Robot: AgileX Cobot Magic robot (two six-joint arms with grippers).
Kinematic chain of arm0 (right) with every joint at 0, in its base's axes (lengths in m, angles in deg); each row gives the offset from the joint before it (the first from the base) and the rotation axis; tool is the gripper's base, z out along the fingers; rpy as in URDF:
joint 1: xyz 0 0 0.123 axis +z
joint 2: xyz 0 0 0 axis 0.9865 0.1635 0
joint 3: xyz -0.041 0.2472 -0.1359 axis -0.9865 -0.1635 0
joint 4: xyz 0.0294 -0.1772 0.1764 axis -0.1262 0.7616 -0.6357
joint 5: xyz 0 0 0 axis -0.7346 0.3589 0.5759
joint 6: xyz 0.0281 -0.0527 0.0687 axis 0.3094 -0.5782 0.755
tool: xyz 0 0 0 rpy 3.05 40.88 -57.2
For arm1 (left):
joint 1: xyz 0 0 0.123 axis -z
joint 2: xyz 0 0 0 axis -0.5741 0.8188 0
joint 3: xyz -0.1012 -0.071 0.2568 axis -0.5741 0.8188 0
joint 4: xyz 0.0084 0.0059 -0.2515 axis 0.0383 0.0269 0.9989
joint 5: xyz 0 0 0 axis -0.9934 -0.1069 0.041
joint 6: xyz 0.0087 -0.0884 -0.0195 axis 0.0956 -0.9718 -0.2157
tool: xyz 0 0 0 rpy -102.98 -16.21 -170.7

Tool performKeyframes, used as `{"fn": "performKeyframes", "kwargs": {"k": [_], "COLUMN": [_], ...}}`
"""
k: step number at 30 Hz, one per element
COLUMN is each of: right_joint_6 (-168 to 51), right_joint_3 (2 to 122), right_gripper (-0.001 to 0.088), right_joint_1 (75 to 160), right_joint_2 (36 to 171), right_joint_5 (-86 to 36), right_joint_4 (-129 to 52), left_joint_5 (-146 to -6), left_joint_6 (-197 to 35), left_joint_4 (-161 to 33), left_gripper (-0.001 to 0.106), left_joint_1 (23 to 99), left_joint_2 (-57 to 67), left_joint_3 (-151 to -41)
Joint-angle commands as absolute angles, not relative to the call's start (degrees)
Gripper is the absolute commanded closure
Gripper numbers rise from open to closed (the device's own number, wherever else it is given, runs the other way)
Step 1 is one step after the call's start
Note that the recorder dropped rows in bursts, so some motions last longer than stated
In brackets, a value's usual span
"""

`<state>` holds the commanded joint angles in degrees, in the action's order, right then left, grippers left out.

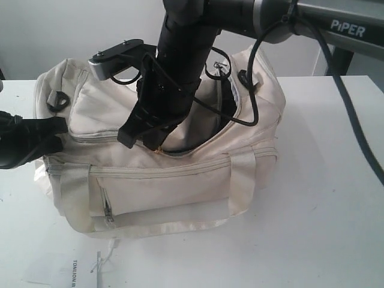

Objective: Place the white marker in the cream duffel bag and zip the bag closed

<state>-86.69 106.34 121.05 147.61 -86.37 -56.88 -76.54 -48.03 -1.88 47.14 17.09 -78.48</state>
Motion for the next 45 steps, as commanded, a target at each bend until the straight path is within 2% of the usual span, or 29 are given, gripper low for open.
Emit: {"fn": "performKeyframes", "kwargs": {"k": [45], "right_joint_6": [-84.13], "right_joint_3": [103.61], "right_gripper": [0.0868], "right_joint_1": [119.19], "right_joint_2": [143.33], "right_joint_5": [-86.37], "right_joint_4": [-50.69], "left_joint_5": [-76.55], "left_joint_6": [-47.81], "left_joint_4": [-1.88], "left_gripper": [0.105], "left_joint_1": [47.14], "left_joint_2": [17.09], "left_joint_3": [-78.48]}}
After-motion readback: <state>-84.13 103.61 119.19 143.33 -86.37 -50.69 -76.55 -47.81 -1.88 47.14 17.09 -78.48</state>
